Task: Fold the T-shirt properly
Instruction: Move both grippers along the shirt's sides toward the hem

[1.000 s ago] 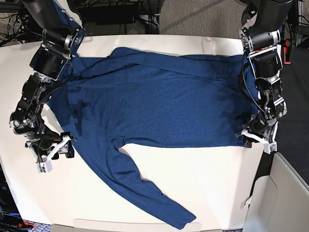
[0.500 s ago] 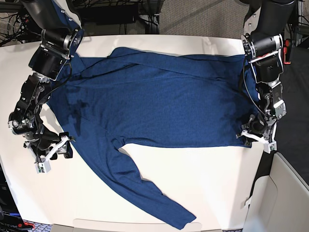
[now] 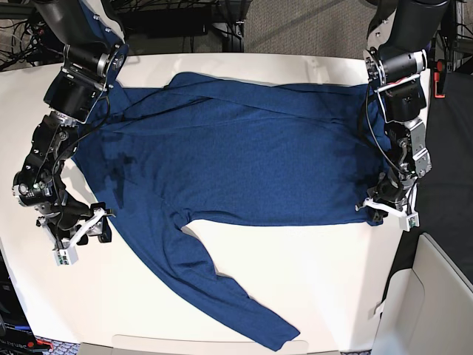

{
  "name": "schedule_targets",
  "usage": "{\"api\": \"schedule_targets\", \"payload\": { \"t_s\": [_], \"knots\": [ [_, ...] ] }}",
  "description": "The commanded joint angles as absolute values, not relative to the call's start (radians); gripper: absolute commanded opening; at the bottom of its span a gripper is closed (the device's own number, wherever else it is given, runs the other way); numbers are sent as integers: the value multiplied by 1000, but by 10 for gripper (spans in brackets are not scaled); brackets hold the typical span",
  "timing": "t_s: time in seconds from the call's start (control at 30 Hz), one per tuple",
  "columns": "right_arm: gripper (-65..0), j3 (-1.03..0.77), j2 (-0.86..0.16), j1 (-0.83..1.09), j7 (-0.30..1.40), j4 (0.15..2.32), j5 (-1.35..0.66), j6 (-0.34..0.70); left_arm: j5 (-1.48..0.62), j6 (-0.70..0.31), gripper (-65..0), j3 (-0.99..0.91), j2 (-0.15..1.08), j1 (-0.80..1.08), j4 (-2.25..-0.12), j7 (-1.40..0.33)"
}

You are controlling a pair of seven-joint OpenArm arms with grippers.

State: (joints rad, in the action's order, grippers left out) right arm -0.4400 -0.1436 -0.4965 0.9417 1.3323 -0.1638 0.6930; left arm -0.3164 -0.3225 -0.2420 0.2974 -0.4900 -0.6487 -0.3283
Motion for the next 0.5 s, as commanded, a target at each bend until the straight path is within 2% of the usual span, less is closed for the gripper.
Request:
{"api": "schedule_targets", "payload": {
  "t_s": [0.0,0.03,0.17,0.33,0.47],
  "knots": [
    [-309,-441,-163,-530,915,1354,-185,698,-302,-328,-619,-240,303,-496,-650,-404],
    [-309,-441,-165,-530,915,1354,-185,698,-303,-328,-646,-240,305,-496,-650,-423],
    [-309,-441,-166,-530,915,1353,-185,698,-305,-328,-648,-248,308,-495,-743,-490],
    [-309,-438,-166,-532,865,1345,-177,698,-305,-328,-648,-249,305,-407,-997,-587],
    [-309,-437,-163,-555,822,1297,-93,698,-305,-328,-648,-251,298,-341,-1167,-659]
  ]
}}
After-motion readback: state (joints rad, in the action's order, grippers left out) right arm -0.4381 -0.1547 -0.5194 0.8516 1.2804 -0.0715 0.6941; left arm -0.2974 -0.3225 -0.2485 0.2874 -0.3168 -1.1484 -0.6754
